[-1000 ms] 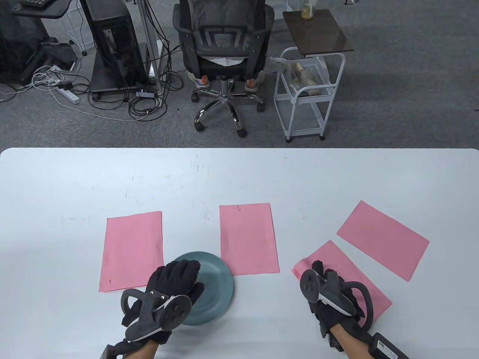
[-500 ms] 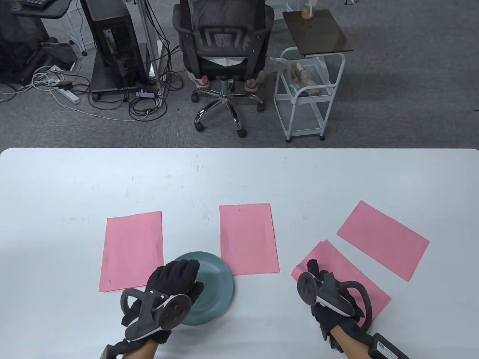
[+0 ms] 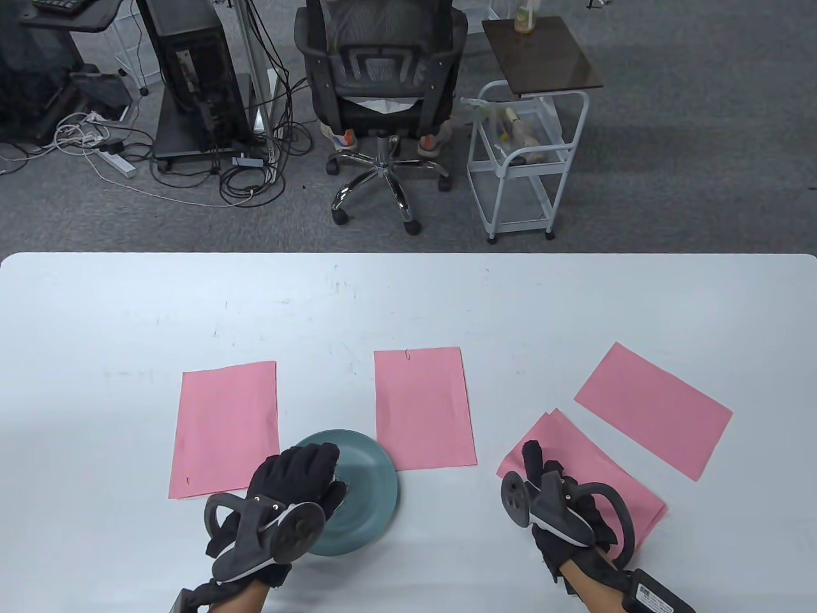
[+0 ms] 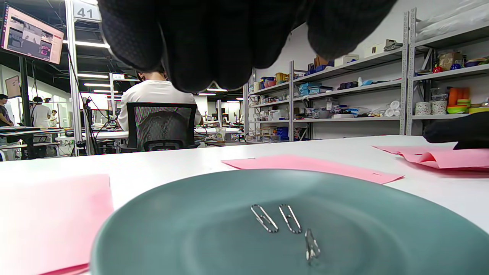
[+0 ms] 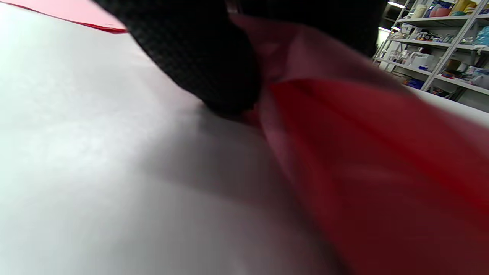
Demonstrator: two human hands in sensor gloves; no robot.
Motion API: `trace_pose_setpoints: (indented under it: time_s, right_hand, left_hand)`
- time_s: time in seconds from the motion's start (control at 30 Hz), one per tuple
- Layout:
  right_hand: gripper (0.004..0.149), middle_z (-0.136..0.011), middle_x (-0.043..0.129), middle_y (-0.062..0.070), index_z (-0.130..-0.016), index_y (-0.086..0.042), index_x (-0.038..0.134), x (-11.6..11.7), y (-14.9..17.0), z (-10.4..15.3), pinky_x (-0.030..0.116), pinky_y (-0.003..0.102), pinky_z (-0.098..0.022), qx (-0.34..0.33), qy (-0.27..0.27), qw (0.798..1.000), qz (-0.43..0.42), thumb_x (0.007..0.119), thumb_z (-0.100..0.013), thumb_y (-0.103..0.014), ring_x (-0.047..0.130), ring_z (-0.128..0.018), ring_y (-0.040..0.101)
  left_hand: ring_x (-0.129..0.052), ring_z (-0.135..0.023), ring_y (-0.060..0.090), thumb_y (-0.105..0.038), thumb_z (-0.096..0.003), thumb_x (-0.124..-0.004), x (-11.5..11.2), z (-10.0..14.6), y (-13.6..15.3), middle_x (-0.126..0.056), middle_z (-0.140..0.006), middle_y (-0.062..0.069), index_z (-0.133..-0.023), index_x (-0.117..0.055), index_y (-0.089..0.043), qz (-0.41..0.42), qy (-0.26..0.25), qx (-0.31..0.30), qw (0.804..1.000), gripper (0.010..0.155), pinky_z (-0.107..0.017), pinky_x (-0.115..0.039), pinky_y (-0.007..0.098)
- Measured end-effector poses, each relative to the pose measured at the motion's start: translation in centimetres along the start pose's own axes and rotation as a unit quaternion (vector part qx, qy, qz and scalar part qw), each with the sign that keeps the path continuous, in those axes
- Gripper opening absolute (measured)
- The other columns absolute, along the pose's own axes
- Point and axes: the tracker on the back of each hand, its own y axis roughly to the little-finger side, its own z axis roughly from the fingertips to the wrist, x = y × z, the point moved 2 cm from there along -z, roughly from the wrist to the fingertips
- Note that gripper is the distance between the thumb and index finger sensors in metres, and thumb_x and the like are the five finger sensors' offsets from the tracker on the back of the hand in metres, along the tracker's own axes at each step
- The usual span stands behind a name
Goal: Pinch and push to attach paper clips
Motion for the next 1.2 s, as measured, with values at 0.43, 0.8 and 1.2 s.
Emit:
trace_pose_setpoints:
  time_s: [0.43,0.8,1.2]
  right_hand:
    - [0.061,-0.091,0.084,0.014,-0.112,-0.013,0.052,-0.3,3.4,-0.1,0.081,0.046,-0.051,0.025,0.058,0.979,-0.196,0.077,-0.058,-0.025,0.094,-0.071,0.034]
    - [0.046,-0.086,0.090,0.019,-0.100,-0.009,0.074,-0.1,3.9,-0.1,0.084,0.049,-0.046,0.025,0.068,0.971,-0.229,0.069,-0.060,-0.032,0.097,-0.067,0.039]
    - [0.045,-0.084,0.092,0.020,-0.095,-0.007,0.081,-0.1,4.8,-0.1,0.085,0.050,-0.045,0.021,0.049,0.955,-0.291,0.074,-0.059,-0.032,0.097,-0.067,0.040]
  left_hand:
    - [-0.087,-0.093,0.034,-0.050,-0.0582,-0.074,-0.2,0.0,-0.2,-0.085,-0.104,0.008,-0.109,-0.069,-0.019,0.000,0.004,-0.003,1.000,0.060,-0.071,-0.072,0.056]
    - [-0.087,-0.093,0.034,-0.050,-0.0583,-0.074,-0.5,-0.1,-0.1,-0.085,-0.103,0.008,-0.109,-0.069,-0.019,-0.003,0.018,-0.001,1.000,0.060,-0.071,-0.072,0.056]
    - [-0.088,-0.092,0.034,-0.050,-0.0583,-0.074,-0.7,-0.2,-0.1,-0.085,-0.103,0.008,-0.109,-0.070,-0.019,-0.006,0.034,0.000,0.999,0.060,-0.071,-0.072,0.056]
